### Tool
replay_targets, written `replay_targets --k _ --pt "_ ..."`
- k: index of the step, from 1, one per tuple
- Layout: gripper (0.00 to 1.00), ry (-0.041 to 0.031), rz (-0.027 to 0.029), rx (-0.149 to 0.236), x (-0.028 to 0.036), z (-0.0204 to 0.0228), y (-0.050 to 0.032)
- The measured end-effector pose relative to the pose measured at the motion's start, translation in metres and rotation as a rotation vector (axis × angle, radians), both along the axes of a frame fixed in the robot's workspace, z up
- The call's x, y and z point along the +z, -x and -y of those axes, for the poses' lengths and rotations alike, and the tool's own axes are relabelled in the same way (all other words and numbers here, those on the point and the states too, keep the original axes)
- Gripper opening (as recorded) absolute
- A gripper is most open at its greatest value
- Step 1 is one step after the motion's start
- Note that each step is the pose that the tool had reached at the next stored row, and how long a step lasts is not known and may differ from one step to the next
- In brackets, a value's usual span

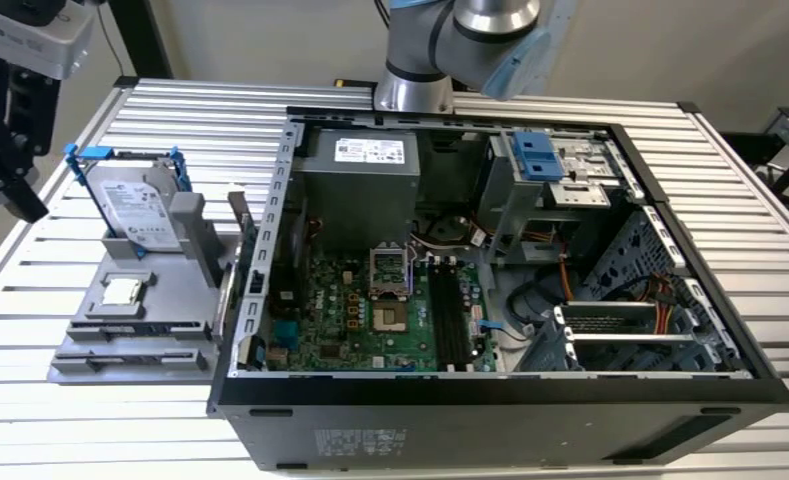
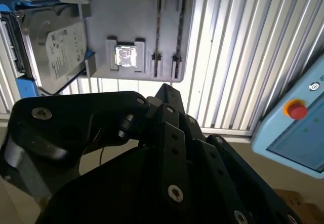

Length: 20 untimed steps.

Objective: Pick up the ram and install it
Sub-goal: 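Pick up the ram and move it above insertion slot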

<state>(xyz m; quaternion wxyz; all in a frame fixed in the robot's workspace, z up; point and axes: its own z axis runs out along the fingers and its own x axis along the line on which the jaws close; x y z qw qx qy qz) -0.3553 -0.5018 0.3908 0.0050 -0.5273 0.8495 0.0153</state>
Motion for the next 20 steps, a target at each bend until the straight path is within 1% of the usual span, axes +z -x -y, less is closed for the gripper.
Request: replay_targets --k 4,8,13,20 --pt "0.00 0.0029 0.0077 0.049 0.0000 0.0000 0.0000" --pt "0.00 0.0038 0.0130 0.106 0.0000 0.0000 0.0000" --pt "0.00 0.0051 0.0170 0.182 0.0000 0.0000 0.0000" --pt "0.00 0.0045 0.0203 0.293 0.0000 0.0000 0.0000"
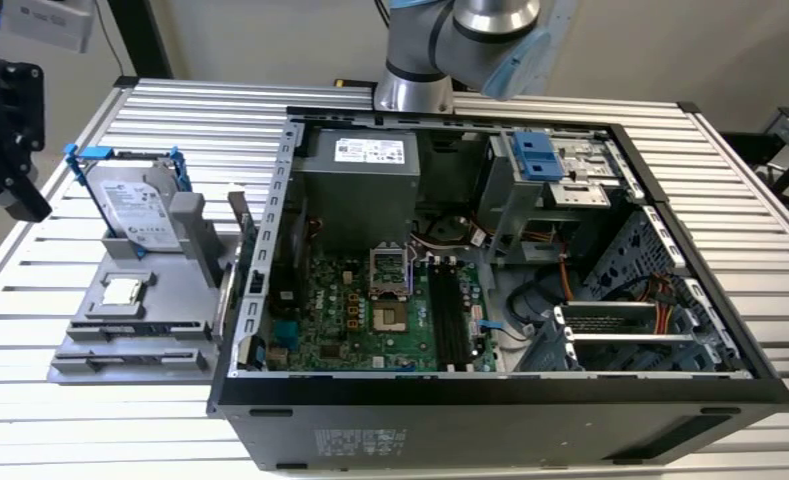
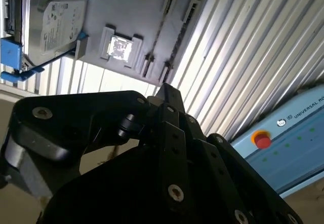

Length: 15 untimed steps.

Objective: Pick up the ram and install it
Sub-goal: 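Pick up the ram and move it above insertion slot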

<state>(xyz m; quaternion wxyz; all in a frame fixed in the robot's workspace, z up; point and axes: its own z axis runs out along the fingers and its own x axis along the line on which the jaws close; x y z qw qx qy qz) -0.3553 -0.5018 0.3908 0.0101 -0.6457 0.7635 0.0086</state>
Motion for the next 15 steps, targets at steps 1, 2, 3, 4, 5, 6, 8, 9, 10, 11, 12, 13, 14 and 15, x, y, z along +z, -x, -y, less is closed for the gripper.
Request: replay_targets --k 1,2,3,4,5,6,8,9,10,11,12,13,14,15 --pt "0.00 0.0001 0.0002 0.016 0.0000 0.0000 0.0000" --pt "0.00 0.0002 0.0003 0.031 0.0000 0.0000 0.0000" --pt "0.00 0.0002 0.0005 0.047 0.0000 0.0000 0.0000" --pt "0.00 0.0002 0.0007 0.062 0.0000 0.0000 0.0001" --pt "0.00 0.0002 0.0009 0.079 -0.0001 0.0000 0.0000" --pt "0.00 0.0001 0.0009 0.092 -0.0001 0.0000 0.0000" --pt "0.00 0.0001 0.0009 0.118 -0.0001 0.0000 0.0000" --pt "0.00 0.0002 0.0008 0.131 0.0000 0.0000 0.0000" --pt "0.00 0.0002 0.0008 0.143 0.0000 0.0000 0.0000" --pt "0.00 0.0002 0.0008 0.155 0.0000 0.0000 0.0000" --pt "0.00 0.0002 0.0008 0.166 0.0000 0.0000 0.0000" --pt "0.00 0.0002 0.0008 0.175 0.0000 0.0000 0.0000" --pt "0.00 0.0001 0.0008 0.184 0.0000 0.0000 0.0000" --pt "0.00 0.0002 0.0008 0.190 0.0000 0.0000 0.0000"
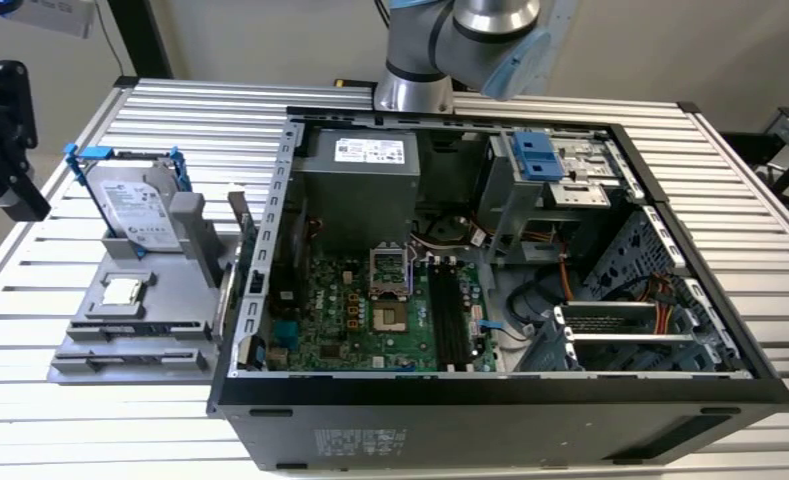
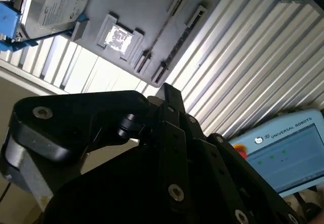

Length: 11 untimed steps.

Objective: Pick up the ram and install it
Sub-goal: 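Pick up the ram and move it above insertion slot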

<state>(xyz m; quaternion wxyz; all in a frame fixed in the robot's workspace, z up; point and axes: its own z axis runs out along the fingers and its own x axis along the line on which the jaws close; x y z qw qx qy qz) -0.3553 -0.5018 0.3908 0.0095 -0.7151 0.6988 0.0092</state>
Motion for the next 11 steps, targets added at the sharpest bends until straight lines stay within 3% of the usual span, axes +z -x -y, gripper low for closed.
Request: replay_targets --k 11 --pt "0.00 0.0000 -0.0011 0.054 0.0000 0.0000 0.0000"
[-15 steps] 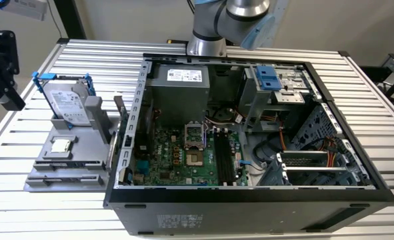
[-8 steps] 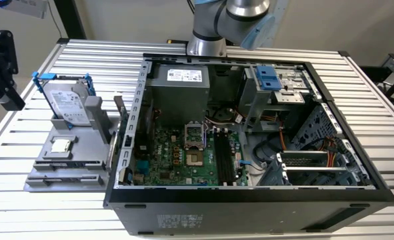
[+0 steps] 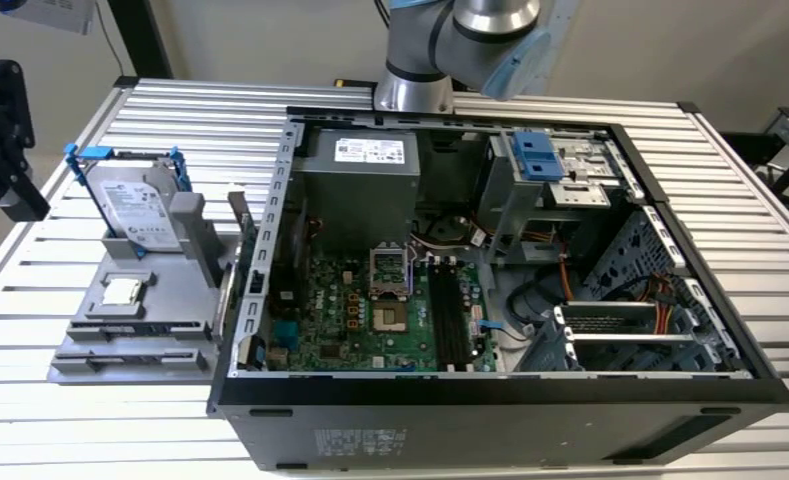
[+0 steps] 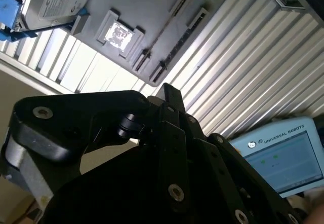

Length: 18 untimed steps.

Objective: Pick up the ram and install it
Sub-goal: 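Pick up the ram and move it above insertion slot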

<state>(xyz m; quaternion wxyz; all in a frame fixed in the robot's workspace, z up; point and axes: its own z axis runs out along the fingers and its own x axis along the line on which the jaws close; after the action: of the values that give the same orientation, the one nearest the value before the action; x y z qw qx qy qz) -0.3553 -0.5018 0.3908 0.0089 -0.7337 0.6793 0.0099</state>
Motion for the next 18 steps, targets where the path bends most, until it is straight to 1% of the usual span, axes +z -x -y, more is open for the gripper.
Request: replay_targets --k 3,12,13,18 --pt "0.00 0.0000 -0.0005 0.000 0.0000 0.0000 0.0000" --pt "0.00 0.0000 -0.0005 0.000 0.0000 -0.0025 0.0000" --pt "1.00 0.0000 -0.0004 0.000 0.0000 -0.0028 0.0000" --pt "1.00 0.0000 -0.0005 0.000 0.0000 -0.0042 0.0000"
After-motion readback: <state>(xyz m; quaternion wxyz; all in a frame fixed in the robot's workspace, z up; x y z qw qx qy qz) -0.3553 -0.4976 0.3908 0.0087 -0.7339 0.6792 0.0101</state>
